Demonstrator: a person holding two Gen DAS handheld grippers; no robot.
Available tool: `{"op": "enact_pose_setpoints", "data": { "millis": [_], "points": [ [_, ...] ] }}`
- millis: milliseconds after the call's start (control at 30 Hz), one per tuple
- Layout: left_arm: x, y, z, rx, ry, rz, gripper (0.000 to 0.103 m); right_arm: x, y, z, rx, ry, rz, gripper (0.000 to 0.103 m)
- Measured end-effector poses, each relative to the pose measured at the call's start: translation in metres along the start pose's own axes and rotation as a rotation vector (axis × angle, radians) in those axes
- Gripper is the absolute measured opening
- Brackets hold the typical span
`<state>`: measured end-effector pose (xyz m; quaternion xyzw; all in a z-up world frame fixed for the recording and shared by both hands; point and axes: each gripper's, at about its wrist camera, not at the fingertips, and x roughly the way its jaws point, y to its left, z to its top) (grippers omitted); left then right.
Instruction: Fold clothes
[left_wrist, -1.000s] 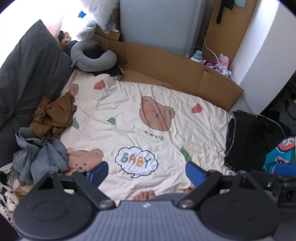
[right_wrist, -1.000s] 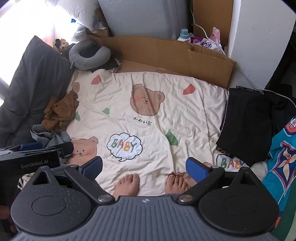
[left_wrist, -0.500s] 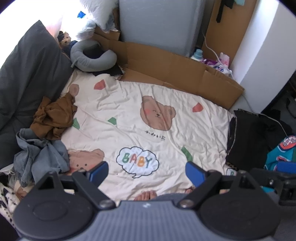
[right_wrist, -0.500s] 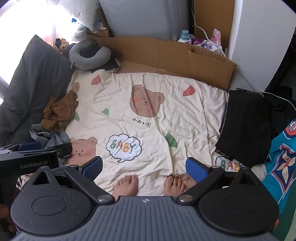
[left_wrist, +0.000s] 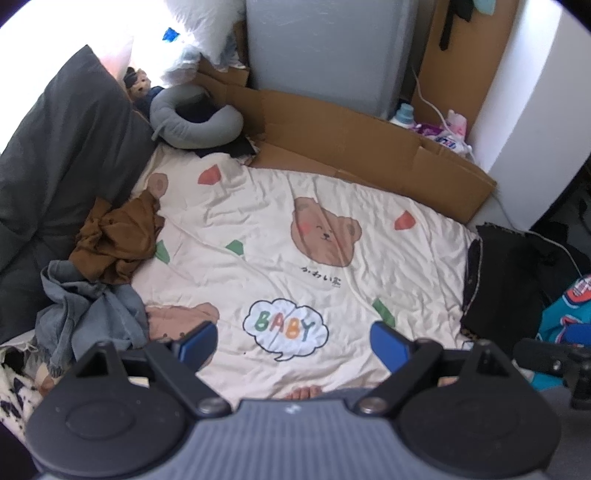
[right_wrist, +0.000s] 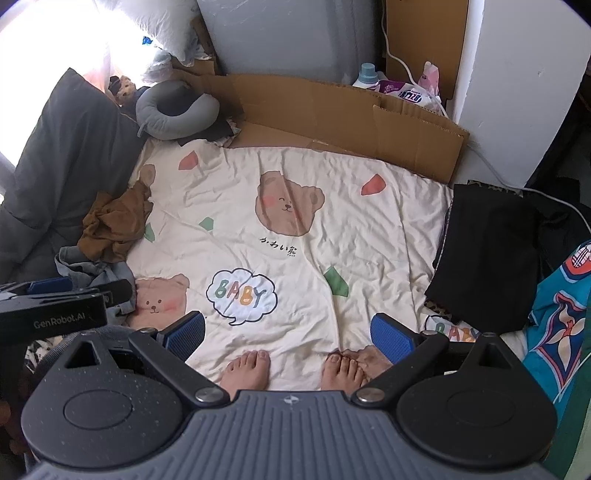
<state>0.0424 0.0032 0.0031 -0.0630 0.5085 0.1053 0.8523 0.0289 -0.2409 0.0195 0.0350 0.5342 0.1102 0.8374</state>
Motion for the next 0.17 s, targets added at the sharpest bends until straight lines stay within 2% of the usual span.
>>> {"op": "enact_pose_setpoints", "data": {
  "millis": [167],
  "points": [
    [0.0015,0.0094,0.0026,-0.017,0.000,0.017,0.092,-0.0027,-0.0044,-0.0001,0.009,-0.016,0.000,0.099]
  ]
}}
